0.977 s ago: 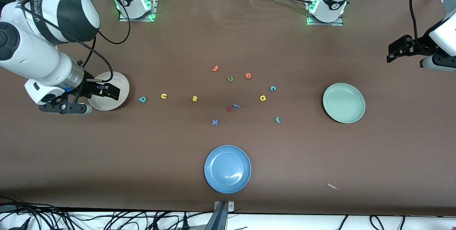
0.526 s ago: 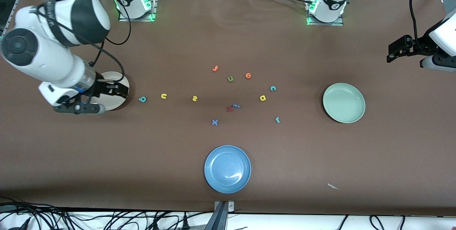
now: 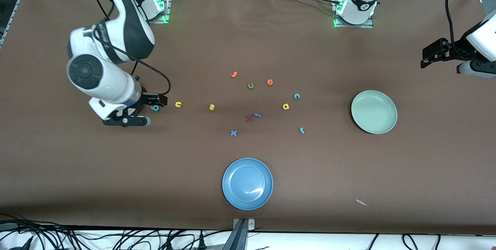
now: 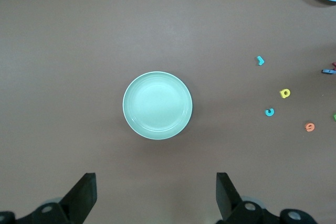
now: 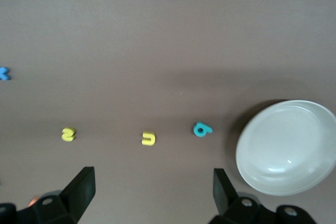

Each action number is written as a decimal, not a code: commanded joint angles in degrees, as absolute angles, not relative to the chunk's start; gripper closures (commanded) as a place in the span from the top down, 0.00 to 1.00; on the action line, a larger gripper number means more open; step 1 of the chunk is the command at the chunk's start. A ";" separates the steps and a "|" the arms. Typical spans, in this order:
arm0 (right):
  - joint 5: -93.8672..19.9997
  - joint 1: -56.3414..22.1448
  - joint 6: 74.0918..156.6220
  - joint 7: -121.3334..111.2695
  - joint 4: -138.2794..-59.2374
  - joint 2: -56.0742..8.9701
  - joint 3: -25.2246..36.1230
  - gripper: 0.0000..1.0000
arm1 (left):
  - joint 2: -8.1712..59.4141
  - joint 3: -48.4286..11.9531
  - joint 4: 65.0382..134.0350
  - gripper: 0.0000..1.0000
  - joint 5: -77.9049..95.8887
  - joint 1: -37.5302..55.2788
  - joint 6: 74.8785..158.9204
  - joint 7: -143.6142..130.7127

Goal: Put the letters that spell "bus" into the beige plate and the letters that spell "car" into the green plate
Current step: 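Move the right gripper over the yellow letter u, then grasp the yellow u with the right gripper while the left gripper advances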

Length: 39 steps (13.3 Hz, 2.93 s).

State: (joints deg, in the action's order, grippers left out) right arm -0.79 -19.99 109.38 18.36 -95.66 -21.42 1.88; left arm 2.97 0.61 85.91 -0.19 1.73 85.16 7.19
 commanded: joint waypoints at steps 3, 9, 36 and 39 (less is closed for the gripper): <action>0.09 -20.30 126.17 23.63 -110.80 -20.21 -0.43 0.99 | 3.34 0.53 85.08 1.00 -0.62 1.58 84.55 7.56; 0.09 -20.39 138.25 24.70 -120.50 -23.55 -2.19 0.98 | 3.25 0.53 84.99 1.00 2.79 1.50 84.55 7.56; 0.18 -20.48 144.23 24.26 -121.64 -25.33 -2.37 0.10 | 13.27 -0.44 113.71 1.00 5.01 14.76 116.23 8.26; 0.18 -20.39 132.67 23.21 -118.58 -20.23 -1.85 0.10 | 14.23 -0.53 120.84 1.00 5.10 16.34 129.08 8.44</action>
